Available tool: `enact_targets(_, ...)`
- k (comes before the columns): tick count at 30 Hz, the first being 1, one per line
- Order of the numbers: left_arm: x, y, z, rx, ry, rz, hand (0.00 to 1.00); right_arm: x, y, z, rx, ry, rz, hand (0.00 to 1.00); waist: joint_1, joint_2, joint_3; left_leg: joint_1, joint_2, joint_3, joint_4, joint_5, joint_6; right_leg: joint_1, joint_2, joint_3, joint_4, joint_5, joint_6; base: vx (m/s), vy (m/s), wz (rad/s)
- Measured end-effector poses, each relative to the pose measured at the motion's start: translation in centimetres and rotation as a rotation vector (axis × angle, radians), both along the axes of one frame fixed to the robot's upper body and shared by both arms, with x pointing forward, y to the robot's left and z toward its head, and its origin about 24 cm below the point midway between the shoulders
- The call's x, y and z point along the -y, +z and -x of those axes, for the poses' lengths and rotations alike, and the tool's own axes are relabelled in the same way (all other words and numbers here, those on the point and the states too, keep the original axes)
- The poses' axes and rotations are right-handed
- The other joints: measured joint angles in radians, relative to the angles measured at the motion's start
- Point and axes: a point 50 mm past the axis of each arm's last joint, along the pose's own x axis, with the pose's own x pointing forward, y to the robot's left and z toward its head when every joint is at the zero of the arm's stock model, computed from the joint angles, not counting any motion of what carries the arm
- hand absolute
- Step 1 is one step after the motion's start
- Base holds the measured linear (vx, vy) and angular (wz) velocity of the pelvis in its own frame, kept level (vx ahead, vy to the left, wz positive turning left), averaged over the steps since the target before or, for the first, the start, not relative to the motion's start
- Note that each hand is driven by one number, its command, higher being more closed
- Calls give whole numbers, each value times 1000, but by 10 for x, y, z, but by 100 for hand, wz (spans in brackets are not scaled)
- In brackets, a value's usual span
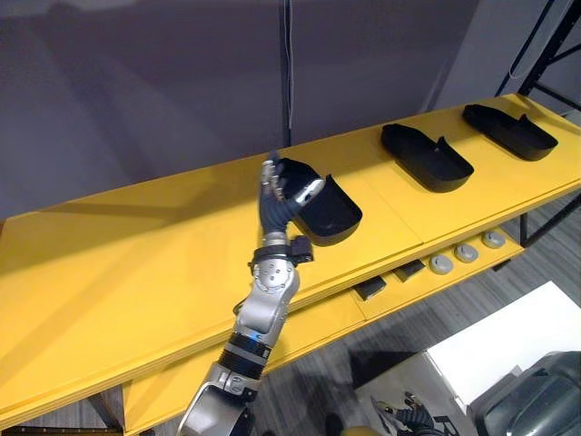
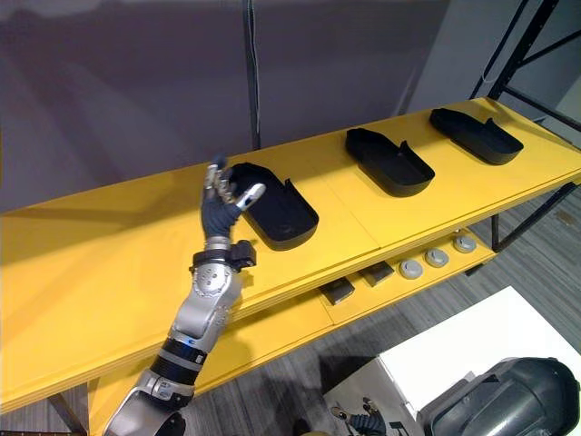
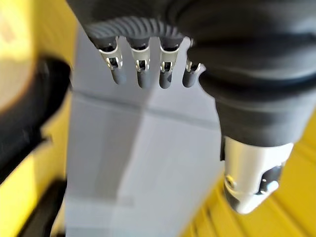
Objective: Walk over and take plastic housings, then place them on the shelf
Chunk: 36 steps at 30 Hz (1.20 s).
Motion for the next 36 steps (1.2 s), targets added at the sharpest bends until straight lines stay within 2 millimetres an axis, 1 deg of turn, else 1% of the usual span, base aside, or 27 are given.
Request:
enact_targets(1, 11, 0, 5, 21, -71, -43, 100, 0, 0, 0, 3, 2, -2, 0, 0, 0, -1, -1, 0, 0, 0, 0, 0, -2, 0, 0, 0, 0, 0, 0, 0, 0)
enact_targets(3, 23, -1, 10, 40, -155, -90, 100, 0, 0, 0, 8, 0, -6, 0, 0, 0, -2, -3, 0, 1, -1, 0, 0, -5, 1, 2, 0, 0, 0, 4, 11, -2)
enact_targets(4, 33, -2, 16, 54, -230, -128, 100, 0, 0, 0, 8, 3, -11, 0, -2, 1, -4, -7, 0, 3, -1, 0, 0, -10, 1, 3, 1, 0, 0, 9, 23, -4)
enact_targets(6, 41, -4, 21, 68, -294, -168, 100, 0, -1, 1, 6, 5, -16, 0, -4, 1, -6, -11, 0, 5, -2, 0, 1, -13, 1, 3, -1, 0, 0, 16, 23, -4)
enact_targets(8, 45, -14, 23, 80, -347, -271, 100, 0, -1, 2, 5, 9, -21, 0, -15, 1, -10, -9, 1, 8, -2, 1, 1, -12, 2, 2, -5, 1, 0, 21, 23, -4)
enact_targets(10, 44, -23, 20, 64, -349, -326, 100, -1, -1, 0, 4, 14, -28, 0, -24, 1, -13, -11, 1, 8, -2, 1, 1, -11, 2, 1, -13, 5, -1, 0, 0, 0)
enact_targets(14, 48, -42, 21, 37, -392, -450, 100, -1, -1, -2, 7, 20, -32, 0, -27, 2, -13, -27, 2, 9, -2, 2, 3, -5, 3, 1, -61, 33, -1, 0, 0, 0)
enact_targets(17, 58, -65, 26, 1, -449, -578, 100, 0, -1, -4, 11, 22, -31, 0, -32, 2, -13, -32, 1, 11, -2, 3, 4, 7, 2, 0, -100, 54, -1, 1, 9, -1)
enact_targets(18, 58, -69, 27, -4, -454, -603, 100, 0, -1, -4, 11, 22, -30, 0, -33, 2, -13, -32, 1, 11, -2, 3, 4, 8, 2, 0, -104, 56, -1, 0, 0, 0)
enact_targets(22, 56, -89, 25, -57, -451, -698, 100, -1, 1, -12, 29, 28, -29, 0, -56, 2, -11, -41, 2, 21, -3, 3, 4, 6, 3, 8, -127, 73, -2, -4, 9, -6)
enact_targets(25, 55, -93, 23, -63, -439, -735, 100, -1, 2, -13, 33, 28, -29, 0, -55, 1, -1, -45, 3, 30, -3, 2, 3, -1, 4, 15, -126, 76, -2, -10, 9, -10)
enact_targets(28, 49, -99, 18, -100, -406, -747, 100, -1, 3, -16, 40, 29, -28, 0, -58, 1, 9, -55, 3, 40, -3, 2, 3, -13, 5, 24, -127, 79, -1, -1, 7, -9)
enact_targets(29, 48, -101, 17, -108, -394, -748, 100, -1, 3, -16, 40, 29, -28, 0, -60, 1, 12, -55, 3, 40, -3, 2, 3, -13, 5, 25, -127, 79, -1, 0, 0, 0)
enact_targets(31, 38, -102, 10, -138, -328, -737, 100, -1, 3, -17, 41, 28, -28, 0, -66, 1, 21, -55, 3, 41, -3, 2, 3, -13, 5, 25, -129, 79, -1, 0, 0, 0)
enact_targets(36, 22, -94, -3, -146, -199, -684, 100, -1, 2, -15, 37, 19, -26, 0, -75, 1, 22, -55, 5, 42, -3, 1, 1, -10, 6, 25, -136, 80, -2, 0, 0, 0)
